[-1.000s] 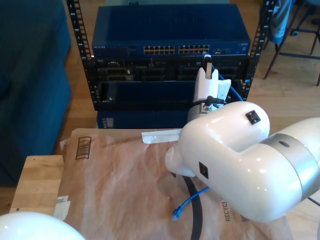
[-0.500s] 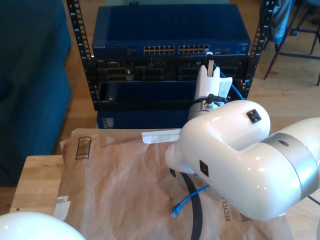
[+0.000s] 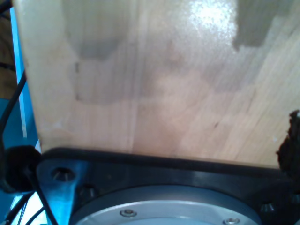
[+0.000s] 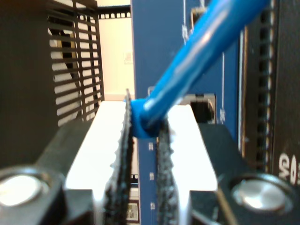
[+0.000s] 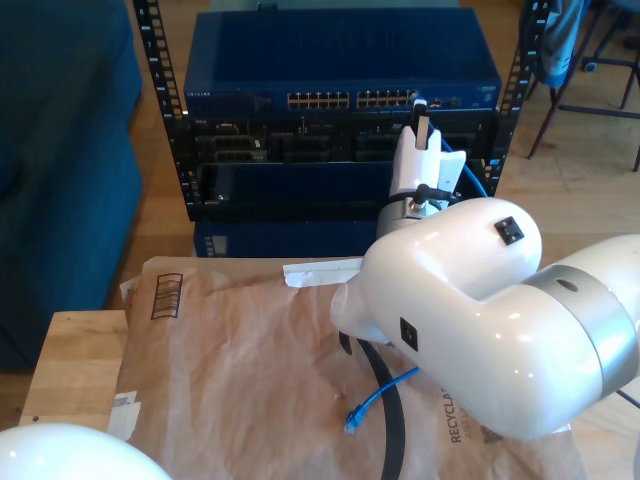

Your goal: Grab the cable and plug it in

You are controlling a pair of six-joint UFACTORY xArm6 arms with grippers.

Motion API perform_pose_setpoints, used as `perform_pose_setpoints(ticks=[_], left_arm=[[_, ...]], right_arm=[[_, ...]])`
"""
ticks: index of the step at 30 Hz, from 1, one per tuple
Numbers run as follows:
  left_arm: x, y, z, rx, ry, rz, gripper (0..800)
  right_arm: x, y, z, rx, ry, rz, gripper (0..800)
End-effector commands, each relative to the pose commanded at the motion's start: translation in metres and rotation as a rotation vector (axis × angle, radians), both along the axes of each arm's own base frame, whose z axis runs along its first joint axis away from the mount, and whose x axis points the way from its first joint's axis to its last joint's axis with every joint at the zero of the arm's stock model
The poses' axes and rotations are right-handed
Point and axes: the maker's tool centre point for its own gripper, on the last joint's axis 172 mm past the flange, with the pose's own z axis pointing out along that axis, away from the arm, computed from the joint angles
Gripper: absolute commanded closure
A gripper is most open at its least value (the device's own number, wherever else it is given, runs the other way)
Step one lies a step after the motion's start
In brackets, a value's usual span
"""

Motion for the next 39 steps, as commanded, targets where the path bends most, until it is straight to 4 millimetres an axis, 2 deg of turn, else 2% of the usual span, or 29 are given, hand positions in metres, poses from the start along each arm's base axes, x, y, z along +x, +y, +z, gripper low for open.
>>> perform_pose_setpoints(ticks=[24, 39], left_arm=[[0.0, 0.0, 0.0, 0.0, 0.0, 0.0, 0], [0.0, 0.0, 0.0, 0.0, 0.0, 0.0, 0]], right_arm=[[0.0014, 0.0011, 0.0, 0.0, -0.003, 0.004, 800], [0.0053, 0.0061, -0.0087, -0.001, -0.001, 0.01, 800]])
